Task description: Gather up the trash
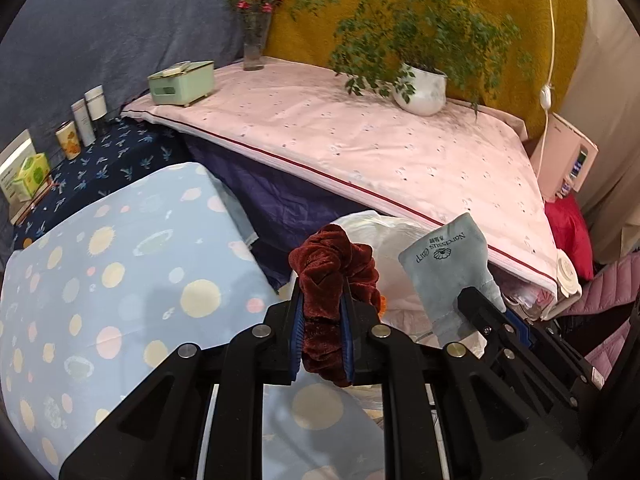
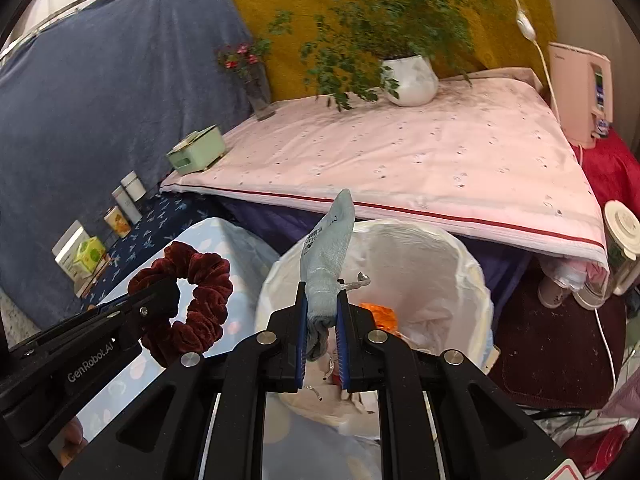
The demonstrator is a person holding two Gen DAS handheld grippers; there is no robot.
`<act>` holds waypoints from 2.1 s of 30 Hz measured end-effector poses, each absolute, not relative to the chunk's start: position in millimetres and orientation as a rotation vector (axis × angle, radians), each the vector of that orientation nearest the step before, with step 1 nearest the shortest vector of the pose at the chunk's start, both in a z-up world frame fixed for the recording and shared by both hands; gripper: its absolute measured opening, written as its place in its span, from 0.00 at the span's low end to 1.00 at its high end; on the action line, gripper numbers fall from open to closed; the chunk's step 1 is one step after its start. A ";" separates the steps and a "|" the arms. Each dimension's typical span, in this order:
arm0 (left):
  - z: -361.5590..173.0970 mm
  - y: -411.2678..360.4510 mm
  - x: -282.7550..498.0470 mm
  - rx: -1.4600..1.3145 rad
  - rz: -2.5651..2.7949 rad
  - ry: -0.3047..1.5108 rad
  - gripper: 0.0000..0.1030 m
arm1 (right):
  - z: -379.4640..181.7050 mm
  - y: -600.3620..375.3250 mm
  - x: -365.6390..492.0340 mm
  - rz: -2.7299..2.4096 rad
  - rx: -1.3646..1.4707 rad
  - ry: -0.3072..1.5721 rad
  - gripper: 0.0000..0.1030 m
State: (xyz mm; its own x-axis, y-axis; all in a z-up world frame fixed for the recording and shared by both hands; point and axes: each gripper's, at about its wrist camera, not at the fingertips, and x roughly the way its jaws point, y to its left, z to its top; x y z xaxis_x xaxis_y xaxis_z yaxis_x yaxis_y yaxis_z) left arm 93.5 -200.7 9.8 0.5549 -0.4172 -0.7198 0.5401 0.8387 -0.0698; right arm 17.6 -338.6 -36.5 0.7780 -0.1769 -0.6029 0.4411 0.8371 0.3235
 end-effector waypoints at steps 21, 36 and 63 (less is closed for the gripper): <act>-5.6 -226.2 103.6 0.163 -0.563 0.832 0.46 | -59.1 -367.4 17.3 -0.381 0.519 0.630 0.12; -14.5 -199.2 118.3 0.137 -0.506 0.848 0.58 | -66.3 -350.4 39.7 -0.347 0.491 0.677 0.24; -14.8 -133.4 99.4 0.130 -0.418 0.825 0.79 | -38.6 -301.4 19.7 -0.381 0.232 0.745 0.78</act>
State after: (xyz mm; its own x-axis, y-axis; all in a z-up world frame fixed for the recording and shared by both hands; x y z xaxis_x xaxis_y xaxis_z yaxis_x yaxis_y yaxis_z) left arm 99.4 -133.4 -14.8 0.6025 -0.3104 -0.7353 0.4099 0.9108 -0.0486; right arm 19.7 -301.4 -38.6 0.6716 -0.2538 -0.6961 0.4156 0.9068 0.0704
